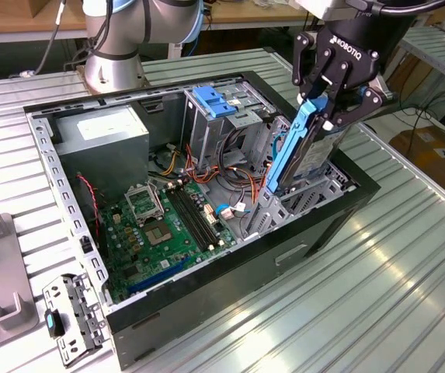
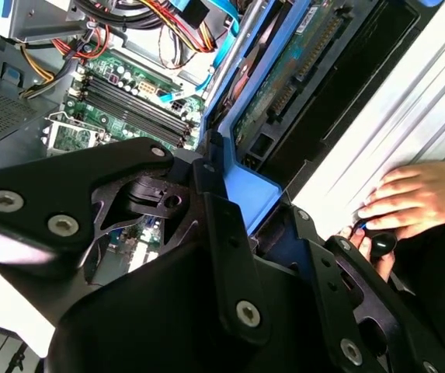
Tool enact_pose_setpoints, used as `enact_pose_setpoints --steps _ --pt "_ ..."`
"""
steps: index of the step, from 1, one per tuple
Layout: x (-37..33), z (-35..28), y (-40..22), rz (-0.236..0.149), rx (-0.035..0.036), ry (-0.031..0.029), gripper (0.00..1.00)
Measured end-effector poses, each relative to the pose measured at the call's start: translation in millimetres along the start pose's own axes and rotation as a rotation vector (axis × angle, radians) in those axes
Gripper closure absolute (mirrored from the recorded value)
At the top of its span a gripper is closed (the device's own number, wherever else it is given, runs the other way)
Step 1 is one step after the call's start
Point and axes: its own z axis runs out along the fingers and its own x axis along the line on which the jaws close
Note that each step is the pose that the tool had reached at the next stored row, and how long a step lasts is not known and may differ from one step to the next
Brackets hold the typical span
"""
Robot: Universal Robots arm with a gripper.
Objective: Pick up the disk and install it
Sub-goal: 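Insert the disk into the insertion slot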
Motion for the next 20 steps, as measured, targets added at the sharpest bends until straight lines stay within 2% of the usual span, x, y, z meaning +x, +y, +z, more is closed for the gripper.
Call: enact_pose_setpoints --steps 10,11,12,14,15,20 --pt "0.5 2.1 0.1 0.000 -0.0014 -0.0006 0.63" --pt "0.7 2.7 0.2 0.000 -0.0013 -0.0015 0.62" --pt "0.7 2.4 0.1 0.000 -0.0012 -0.0008 0.56" --pt "0.5 1.9 0.1 0.000 -0.0013 0.0002 0.56" --pt "0.6 2.1 0.1 0.000 -0.0013 0.0001 0.49" --pt "0.6 2.3 0.1 0.000 -0.0013 0.0001 0.49"
